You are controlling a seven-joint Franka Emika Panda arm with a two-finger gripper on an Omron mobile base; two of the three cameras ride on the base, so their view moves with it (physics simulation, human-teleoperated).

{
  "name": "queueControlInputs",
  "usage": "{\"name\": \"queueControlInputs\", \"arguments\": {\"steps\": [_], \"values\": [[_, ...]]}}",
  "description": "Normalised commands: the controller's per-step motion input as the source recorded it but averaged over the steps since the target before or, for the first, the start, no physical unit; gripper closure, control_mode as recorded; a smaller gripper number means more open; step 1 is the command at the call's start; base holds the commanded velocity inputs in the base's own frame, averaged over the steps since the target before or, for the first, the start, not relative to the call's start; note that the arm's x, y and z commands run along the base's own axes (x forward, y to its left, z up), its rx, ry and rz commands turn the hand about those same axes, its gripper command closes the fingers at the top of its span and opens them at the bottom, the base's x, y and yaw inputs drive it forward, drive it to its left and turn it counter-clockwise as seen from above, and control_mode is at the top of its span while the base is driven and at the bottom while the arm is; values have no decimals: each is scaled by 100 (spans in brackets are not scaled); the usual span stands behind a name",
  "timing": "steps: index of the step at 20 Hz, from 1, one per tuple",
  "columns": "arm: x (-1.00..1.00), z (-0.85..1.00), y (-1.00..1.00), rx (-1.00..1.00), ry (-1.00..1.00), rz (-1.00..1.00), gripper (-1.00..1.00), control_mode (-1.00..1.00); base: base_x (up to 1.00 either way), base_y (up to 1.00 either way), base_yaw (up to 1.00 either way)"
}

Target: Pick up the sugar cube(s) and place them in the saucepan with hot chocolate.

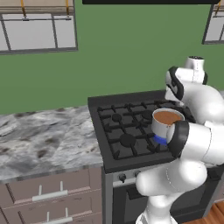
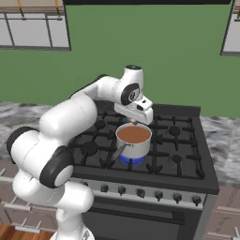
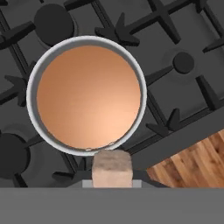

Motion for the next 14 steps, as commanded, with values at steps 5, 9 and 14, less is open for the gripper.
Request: {"name": "queueControlInputs", "arguments": {"steps": [5, 9, 14], "values": [[27, -14, 0, 3, 0, 0, 100, -100, 0, 0, 0], [33, -23, 0, 0, 1, 0, 100, -100, 0, 0, 0], [19, -33, 0, -1, 0, 0, 100, -100, 0, 0, 0]]}}
